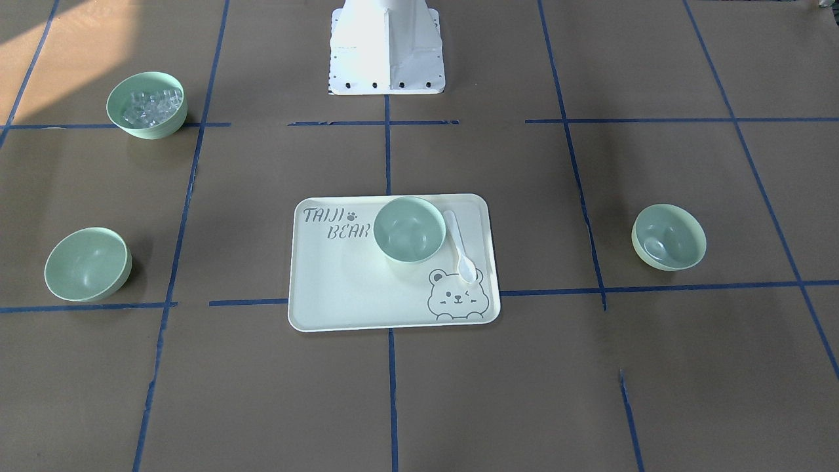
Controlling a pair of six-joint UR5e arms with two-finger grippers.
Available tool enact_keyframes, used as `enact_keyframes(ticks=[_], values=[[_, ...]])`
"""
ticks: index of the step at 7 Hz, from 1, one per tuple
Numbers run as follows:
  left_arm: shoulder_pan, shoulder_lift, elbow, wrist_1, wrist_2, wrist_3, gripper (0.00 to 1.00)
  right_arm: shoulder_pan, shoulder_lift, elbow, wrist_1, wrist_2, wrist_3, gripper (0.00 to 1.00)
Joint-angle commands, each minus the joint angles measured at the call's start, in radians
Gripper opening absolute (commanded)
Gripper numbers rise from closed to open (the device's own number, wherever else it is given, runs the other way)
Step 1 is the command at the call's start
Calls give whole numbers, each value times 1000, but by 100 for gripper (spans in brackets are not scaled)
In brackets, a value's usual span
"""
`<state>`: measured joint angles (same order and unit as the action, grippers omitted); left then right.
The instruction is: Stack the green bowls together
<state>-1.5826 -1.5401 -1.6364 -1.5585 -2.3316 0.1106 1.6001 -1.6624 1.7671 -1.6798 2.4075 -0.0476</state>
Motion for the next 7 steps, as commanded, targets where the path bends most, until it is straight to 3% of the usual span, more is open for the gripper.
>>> enact_keyframes(ticks=[1,5,7], values=[[3,-5,-3,0,3,-3,100,0,3,3,2,1,0,100],[12,-57,4,-17,-3,-26,100,-2,38,18,2,2,5,100],[93,-58,4,-199,-40,-87,100,-17,73,23,0,2,2,100]])
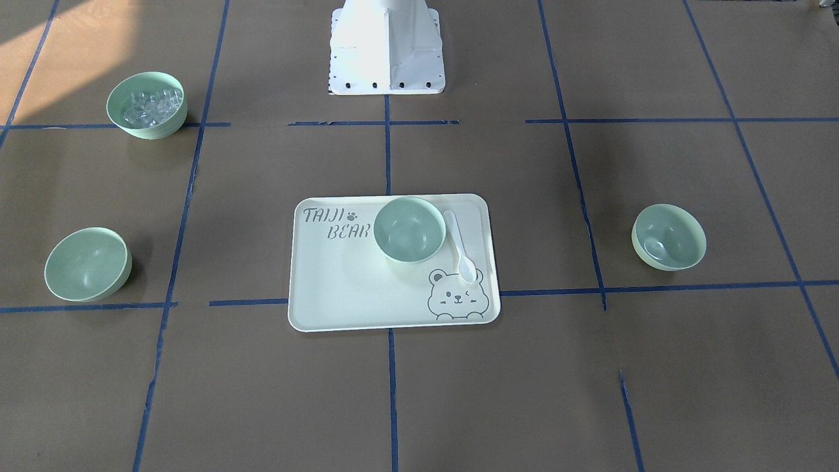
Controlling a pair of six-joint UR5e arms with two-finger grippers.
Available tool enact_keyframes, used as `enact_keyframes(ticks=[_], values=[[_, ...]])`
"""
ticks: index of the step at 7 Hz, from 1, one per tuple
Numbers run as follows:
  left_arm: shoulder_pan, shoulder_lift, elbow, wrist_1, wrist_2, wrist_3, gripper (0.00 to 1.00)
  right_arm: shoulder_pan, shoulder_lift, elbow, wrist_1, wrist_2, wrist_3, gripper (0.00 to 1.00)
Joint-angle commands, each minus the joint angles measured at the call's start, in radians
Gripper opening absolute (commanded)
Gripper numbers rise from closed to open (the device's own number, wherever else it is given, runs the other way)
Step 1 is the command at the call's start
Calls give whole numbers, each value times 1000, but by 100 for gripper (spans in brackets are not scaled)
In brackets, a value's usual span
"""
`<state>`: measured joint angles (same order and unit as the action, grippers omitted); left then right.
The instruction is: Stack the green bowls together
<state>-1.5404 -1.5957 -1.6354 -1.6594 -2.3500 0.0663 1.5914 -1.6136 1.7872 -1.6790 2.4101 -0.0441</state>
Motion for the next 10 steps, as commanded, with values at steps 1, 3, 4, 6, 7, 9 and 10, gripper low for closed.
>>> enact_keyframes(ticks=[1,3,4,6,7,9,10], values=[[109,-9,0,-150,-26,-113,100,-19,53,0,-4,-9,-2,100],[158,-4,6,-247,-26,-244,100,-132,54,-3,2,-8,103,100],[180,0,11,-285,-25,-300,100,-158,60,0,39,-8,178,100],[247,2,29,-392,-14,-475,100,-236,54,-12,210,-12,382,100],[284,3,32,-442,15,-562,100,-260,54,-23,264,-14,429,100],[377,6,32,-528,112,-734,100,-287,60,-32,275,-46,434,100],[425,6,34,-563,162,-800,100,-300,70,-44,275,-46,443,100]])
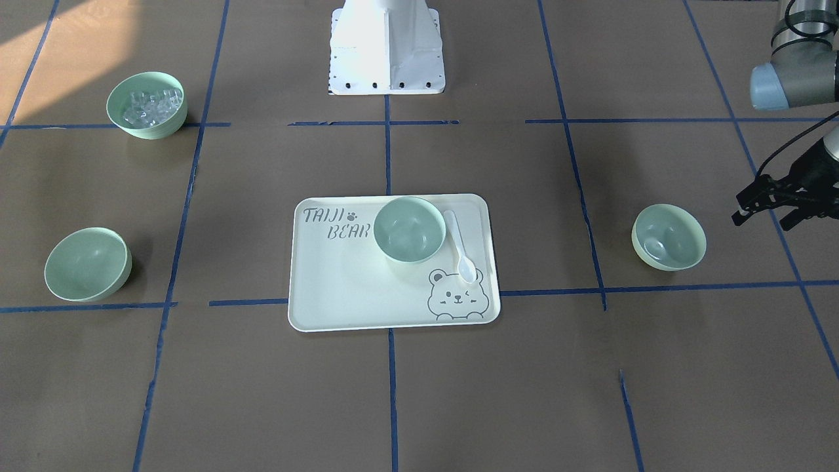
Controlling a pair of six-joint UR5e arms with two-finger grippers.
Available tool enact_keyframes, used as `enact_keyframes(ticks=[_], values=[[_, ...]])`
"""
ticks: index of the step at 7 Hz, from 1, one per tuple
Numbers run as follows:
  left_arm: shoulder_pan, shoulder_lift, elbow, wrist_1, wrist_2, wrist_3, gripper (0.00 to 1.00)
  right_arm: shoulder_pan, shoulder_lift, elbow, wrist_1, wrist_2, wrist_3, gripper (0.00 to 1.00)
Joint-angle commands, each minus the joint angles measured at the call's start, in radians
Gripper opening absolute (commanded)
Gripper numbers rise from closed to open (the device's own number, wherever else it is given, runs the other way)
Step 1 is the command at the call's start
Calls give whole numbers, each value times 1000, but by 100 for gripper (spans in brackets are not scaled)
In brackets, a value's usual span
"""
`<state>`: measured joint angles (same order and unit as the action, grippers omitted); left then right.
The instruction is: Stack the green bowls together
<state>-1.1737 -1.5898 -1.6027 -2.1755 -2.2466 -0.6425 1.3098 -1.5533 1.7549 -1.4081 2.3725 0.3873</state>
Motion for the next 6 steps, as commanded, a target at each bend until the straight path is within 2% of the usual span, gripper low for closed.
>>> enact_keyframes(ticks=[1,2,4,5,6], values=[[96,1,15,-68,93,-130,100,-27,24,-29,5,-9,15,100],[133,1,38,-116,119,-176,100,-40,30,-46,29,-12,22,100],[210,1,78,-197,183,-276,93,-81,30,-119,212,-38,159,100],[210,1,79,-198,183,-276,77,-90,30,-121,233,-41,200,100],[210,1,78,-198,183,-275,33,-98,30,-121,233,-41,200,100]])
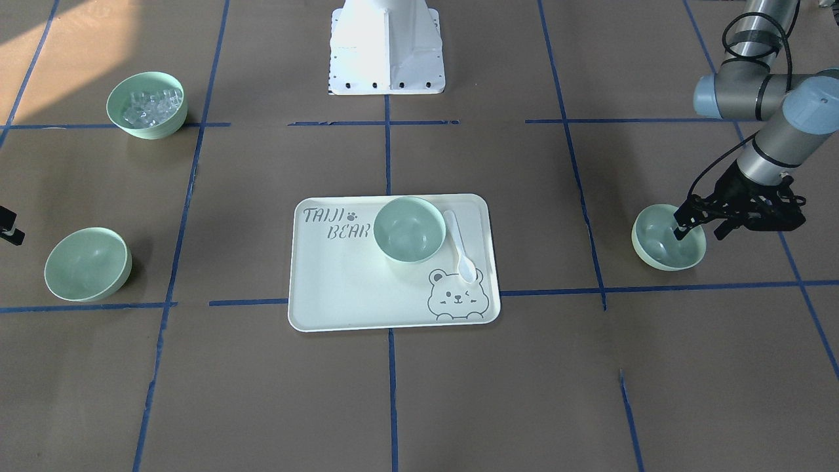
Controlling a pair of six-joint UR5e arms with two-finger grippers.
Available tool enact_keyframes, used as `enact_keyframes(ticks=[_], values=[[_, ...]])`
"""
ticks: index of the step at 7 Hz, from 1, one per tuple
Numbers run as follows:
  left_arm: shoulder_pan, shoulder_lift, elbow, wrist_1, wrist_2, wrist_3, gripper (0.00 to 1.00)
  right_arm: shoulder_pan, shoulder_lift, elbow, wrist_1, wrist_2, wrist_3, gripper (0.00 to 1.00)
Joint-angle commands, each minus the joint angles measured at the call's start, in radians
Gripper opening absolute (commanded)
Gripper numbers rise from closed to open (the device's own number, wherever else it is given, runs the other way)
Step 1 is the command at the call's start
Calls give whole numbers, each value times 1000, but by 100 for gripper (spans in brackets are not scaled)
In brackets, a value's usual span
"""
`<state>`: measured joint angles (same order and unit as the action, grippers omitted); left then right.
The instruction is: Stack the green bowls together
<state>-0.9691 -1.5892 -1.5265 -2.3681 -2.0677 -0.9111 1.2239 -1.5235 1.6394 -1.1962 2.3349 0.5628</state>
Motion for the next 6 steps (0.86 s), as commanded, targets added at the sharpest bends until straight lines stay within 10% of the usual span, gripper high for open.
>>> enact_keyframes(ticks=[1,6], values=[[4,2,0,-5,5,-3,0,-21,0,-6,21,-11,25,100],[-195,14,-30,15,-346,-3,0,-109,31,-45,20,-86,25,100]])
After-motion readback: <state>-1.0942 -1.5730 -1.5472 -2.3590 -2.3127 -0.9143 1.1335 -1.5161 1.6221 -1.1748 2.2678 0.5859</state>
